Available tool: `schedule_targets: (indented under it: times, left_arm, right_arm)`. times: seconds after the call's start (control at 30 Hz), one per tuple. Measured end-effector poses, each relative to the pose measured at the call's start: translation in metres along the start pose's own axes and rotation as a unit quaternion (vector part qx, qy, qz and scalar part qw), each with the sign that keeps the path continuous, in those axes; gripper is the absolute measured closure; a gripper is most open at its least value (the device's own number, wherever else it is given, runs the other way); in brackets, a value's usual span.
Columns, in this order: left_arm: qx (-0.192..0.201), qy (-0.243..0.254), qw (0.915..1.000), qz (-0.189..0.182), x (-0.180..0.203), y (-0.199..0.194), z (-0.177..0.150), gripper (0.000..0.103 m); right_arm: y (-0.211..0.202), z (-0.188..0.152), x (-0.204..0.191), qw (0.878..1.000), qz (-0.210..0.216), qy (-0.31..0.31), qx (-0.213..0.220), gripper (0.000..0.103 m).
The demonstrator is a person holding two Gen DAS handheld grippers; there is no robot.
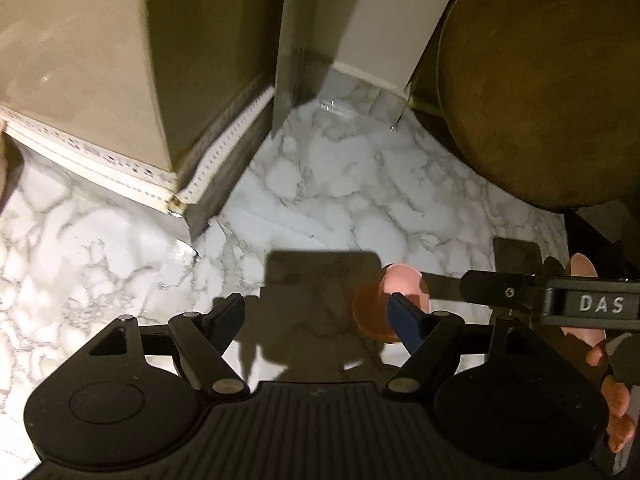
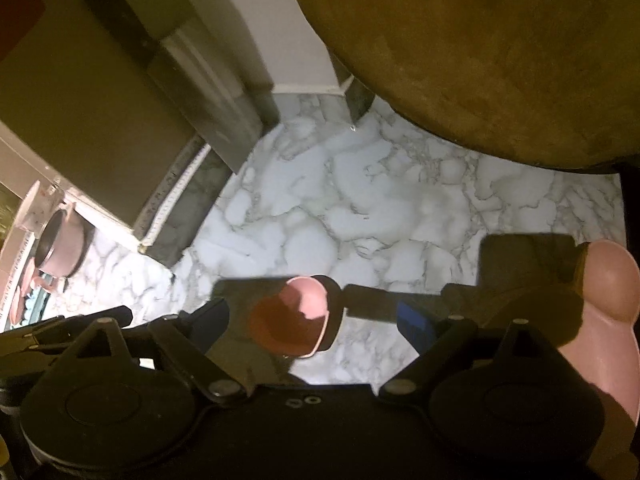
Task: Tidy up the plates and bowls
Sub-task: 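Move the right gripper to the pink heart bowl and close on its rim, then carry the pink heart bowl with the right gripper over the cream bowl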
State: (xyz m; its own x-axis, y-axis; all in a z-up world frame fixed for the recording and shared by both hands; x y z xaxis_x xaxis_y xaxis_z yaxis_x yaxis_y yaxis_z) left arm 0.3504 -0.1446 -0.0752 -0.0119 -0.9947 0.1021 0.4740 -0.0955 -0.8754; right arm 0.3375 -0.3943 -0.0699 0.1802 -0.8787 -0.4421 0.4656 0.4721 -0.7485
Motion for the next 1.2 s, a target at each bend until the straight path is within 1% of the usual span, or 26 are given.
schedule_targets:
  times: [0.07, 0.13, 0.3, 0.37, 0.4, 0.5, 0.57, 0.67, 0.77, 0.8, 0.83, 0.87, 0.93, 0.97, 1.03, 1.13, 1.17, 1.2]
  left_arm:
    - [-0.011, -0.001, 0.9999, -0.003, 0.001, 0.009, 0.002, 0.025]
    - [-0.021, -0.002, 0.9998, 0.002, 0.003, 0.017, 0.004, 0.025]
    - [-0.036, 0.001, 0.9994, -0.002, 0.006, 0.034, 0.006, 0.025]
    - [-0.044, 0.003, 0.999, -0.007, 0.007, 0.04, 0.006, 0.025]
    - [-0.048, 0.003, 0.9988, -0.009, 0.007, 0.043, 0.007, 0.025]
    - [-0.054, 0.008, 0.9985, -0.012, 0.009, 0.049, 0.006, 0.025]
    - [-0.057, 0.013, 0.9982, -0.012, 0.011, 0.053, 0.006, 0.025]
    - [-0.061, 0.014, 0.998, -0.012, 0.013, 0.058, 0.006, 0.026]
    - [-0.063, 0.019, 0.9977, -0.013, 0.015, 0.061, 0.005, 0.027]
    - [-0.064, 0.021, 0.9976, -0.013, 0.016, 0.062, 0.005, 0.03]
    - [-0.065, 0.023, 0.9975, -0.015, 0.017, 0.063, 0.005, 0.034]
    - [-0.066, 0.025, 0.9974, -0.014, 0.018, 0.064, 0.005, 0.036]
    - [-0.066, 0.028, 0.9974, -0.012, 0.02, 0.064, 0.004, 0.044]
    - [-0.067, 0.03, 0.9972, -0.012, 0.021, 0.065, 0.004, 0.046]
    - [-0.071, 0.033, 0.9969, -0.014, 0.023, 0.067, 0.004, 0.06]
    - [-0.073, 0.034, 0.9966, -0.015, 0.025, 0.068, 0.003, 0.065]
    - [-0.073, 0.035, 0.9966, -0.016, 0.026, 0.069, 0.003, 0.067]
    - [-0.074, 0.036, 0.9964, -0.021, 0.026, 0.069, 0.002, 0.072]
  right_arm:
    - [0.01, 0.002, 0.004, 1.0, -0.004, 0.003, -0.01, 0.014]
    - [0.02, 0.003, 0.009, 1.0, -0.012, 0.008, -0.021, 0.014]
    - [0.036, 0.006, 0.017, 0.999, -0.013, 0.02, -0.034, 0.019]
    - [0.04, 0.008, 0.02, 0.999, -0.006, 0.021, -0.039, 0.026]
    - [0.042, 0.009, 0.022, 0.999, -0.001, 0.021, -0.042, 0.027]
    - [0.048, 0.011, 0.028, 0.999, 0.009, 0.02, -0.05, 0.035]
    - [0.052, 0.01, 0.033, 0.998, 0.016, 0.023, -0.059, 0.047]
    - [0.059, 0.009, 0.036, 0.997, 0.022, 0.023, -0.071, 0.057]
    - [0.064, 0.006, 0.034, 0.996, 0.031, 0.018, -0.076, 0.06]
    - [0.065, 0.005, 0.033, 0.996, 0.032, 0.013, -0.078, 0.061]
    - [0.067, 0.004, 0.031, 0.996, 0.032, 0.008, -0.08, 0.063]
    - [0.068, 0.003, 0.03, 0.996, 0.032, 0.005, -0.082, 0.066]
    - [0.07, 0.001, 0.029, 0.996, 0.03, 0.002, -0.085, 0.068]
    - [0.07, 0.001, 0.029, 0.996, 0.028, 0.002, -0.084, 0.071]
    - [0.071, 0.0, 0.029, 0.996, 0.028, 0.004, -0.084, 0.076]
    - [0.073, -0.001, 0.028, 0.996, 0.032, 0.004, -0.087, 0.081]
    - [0.074, -0.001, 0.028, 0.996, 0.032, 0.004, -0.089, 0.083]
    - [0.074, -0.002, 0.027, 0.995, 0.032, 0.005, -0.09, 0.085]
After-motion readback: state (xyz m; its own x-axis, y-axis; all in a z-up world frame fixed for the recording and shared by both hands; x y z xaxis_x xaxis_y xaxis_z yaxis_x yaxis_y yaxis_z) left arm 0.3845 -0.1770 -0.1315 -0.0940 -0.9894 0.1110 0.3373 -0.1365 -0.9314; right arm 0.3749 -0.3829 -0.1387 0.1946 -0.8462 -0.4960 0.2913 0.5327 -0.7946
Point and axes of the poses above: each gripper's, at about its wrist camera, not at the fingertips, and y roughly the way its jaws point, x to its right, z to its top, the point moved 2 cm from there along y, roughly the way its jaws point, and after that the axes turned 9 degrees about z, right-handed, at the moved point
